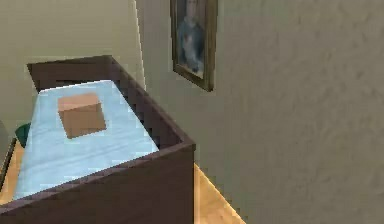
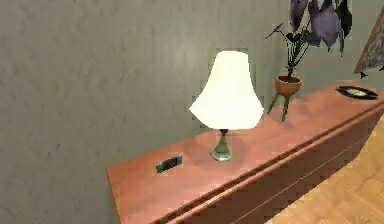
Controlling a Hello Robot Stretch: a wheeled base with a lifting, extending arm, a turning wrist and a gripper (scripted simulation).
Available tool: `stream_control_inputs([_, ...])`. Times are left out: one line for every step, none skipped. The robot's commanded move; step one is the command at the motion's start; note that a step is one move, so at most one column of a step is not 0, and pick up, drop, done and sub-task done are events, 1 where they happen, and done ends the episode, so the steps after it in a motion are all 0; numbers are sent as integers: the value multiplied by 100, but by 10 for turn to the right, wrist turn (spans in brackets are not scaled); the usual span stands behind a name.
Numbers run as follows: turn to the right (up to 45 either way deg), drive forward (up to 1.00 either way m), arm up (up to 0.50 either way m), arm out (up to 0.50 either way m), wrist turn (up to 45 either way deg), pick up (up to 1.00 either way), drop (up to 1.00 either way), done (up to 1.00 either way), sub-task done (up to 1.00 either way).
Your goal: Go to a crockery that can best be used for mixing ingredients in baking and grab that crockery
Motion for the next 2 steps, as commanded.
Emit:
stream_control_inputs([450,0,0,0,0,0,0,0,0])
stream_control_inputs([450,0,0,0,0,0,0,0,0])
